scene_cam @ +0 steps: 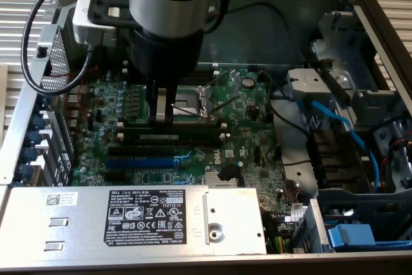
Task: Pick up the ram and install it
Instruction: 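Press down the ram until it locks into place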
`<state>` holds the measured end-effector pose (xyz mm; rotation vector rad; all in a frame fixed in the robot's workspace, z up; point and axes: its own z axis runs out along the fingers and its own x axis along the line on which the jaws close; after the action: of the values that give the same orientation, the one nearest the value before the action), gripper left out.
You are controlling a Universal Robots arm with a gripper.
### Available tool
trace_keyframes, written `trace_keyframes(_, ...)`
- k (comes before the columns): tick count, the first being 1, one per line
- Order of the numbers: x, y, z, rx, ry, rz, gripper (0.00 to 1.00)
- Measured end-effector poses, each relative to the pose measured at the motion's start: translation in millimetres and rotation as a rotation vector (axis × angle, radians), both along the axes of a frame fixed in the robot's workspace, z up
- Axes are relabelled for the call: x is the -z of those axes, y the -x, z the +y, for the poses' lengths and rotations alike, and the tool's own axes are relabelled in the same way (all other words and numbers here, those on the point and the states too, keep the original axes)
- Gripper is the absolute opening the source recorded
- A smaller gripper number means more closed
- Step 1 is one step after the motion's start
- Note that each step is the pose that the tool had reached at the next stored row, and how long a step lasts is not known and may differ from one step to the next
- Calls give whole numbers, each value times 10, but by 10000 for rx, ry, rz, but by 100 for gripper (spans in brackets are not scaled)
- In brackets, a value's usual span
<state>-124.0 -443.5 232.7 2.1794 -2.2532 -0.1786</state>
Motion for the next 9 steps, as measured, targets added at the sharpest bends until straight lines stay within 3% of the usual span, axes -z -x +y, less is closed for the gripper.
trace_keyframes(9,16,1,-1,2,-3,-2,10)
